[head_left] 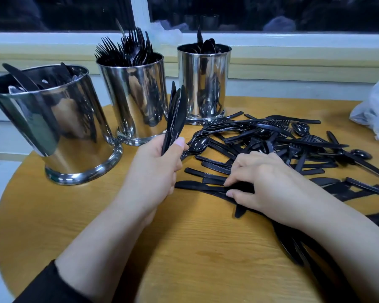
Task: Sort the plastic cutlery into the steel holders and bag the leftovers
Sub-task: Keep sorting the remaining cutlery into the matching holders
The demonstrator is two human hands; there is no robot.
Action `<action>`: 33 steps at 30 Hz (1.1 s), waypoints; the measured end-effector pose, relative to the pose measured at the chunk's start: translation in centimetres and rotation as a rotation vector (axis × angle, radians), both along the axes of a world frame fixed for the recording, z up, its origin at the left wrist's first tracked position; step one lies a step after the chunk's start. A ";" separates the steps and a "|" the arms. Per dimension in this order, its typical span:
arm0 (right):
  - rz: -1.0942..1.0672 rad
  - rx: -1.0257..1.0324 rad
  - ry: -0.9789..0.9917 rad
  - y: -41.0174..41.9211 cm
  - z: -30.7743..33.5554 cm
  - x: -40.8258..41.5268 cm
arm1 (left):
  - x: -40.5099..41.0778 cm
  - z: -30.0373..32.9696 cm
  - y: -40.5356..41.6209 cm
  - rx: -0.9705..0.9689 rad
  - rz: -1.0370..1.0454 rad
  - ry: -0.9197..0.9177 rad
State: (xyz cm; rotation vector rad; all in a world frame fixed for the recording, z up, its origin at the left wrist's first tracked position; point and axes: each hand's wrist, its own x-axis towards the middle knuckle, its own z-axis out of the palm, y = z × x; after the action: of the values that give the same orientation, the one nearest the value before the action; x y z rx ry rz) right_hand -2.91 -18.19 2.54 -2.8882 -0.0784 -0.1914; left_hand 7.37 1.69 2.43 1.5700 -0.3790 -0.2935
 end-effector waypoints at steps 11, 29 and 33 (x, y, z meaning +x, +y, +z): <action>-0.004 0.011 -0.026 0.1 -0.2 0.2 | -0.3 0.2 -0.1 0.023 -0.019 0.022; -0.032 -0.013 -0.117 0.3 -0.5 0.6 | -0.1 0.2 0.0 0.041 -0.010 -0.006; -0.037 0.032 -0.207 0.2 -0.1 0.5 | 0.4 0.0 0.3 0.079 0.017 -0.053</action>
State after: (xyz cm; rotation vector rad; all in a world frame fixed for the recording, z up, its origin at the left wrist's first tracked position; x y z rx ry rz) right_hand -2.46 -17.97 2.44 -2.8296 -0.0587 -0.4927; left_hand 7.78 2.03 2.46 1.6602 -0.3996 -0.2564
